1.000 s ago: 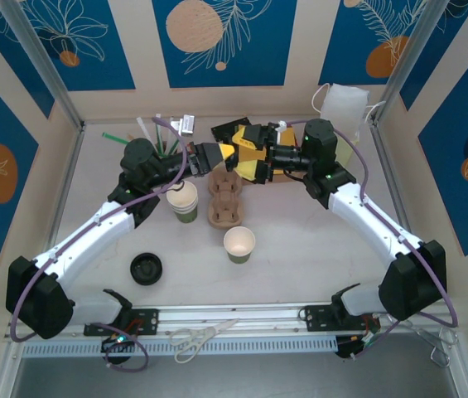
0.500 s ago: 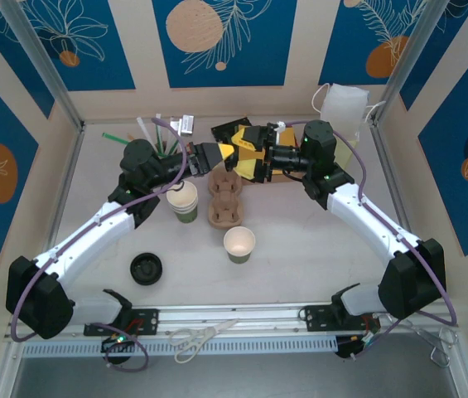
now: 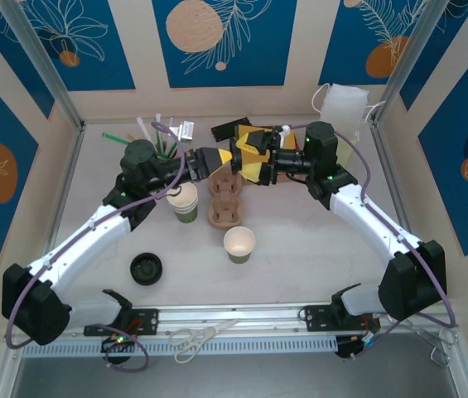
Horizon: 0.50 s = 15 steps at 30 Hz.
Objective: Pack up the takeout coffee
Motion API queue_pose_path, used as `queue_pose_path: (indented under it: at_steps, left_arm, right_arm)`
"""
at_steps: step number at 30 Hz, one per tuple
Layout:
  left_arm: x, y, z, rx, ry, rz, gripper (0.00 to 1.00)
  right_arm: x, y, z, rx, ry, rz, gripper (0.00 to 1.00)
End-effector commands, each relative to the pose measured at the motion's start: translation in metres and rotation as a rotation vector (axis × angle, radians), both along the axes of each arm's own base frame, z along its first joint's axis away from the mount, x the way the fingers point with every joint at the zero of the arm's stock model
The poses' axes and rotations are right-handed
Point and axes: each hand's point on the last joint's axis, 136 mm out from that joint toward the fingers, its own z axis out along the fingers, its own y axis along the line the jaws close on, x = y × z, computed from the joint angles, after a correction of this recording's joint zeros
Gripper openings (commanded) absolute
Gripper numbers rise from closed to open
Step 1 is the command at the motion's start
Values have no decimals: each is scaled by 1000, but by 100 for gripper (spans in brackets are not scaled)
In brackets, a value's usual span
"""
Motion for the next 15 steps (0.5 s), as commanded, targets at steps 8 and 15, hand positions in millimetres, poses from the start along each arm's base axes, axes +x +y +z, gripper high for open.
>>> queue_pose_path:
  at_steps: [8,15]
  left_arm:
    - [-10,43,-41,320,64,174,80]
    - [-28,62,-77,523,153,231,100]
  right_arm:
    - [-21,-19,-34,-210,-68,28,74]
    - [-43,-24,-56,-360,-105,71,73]
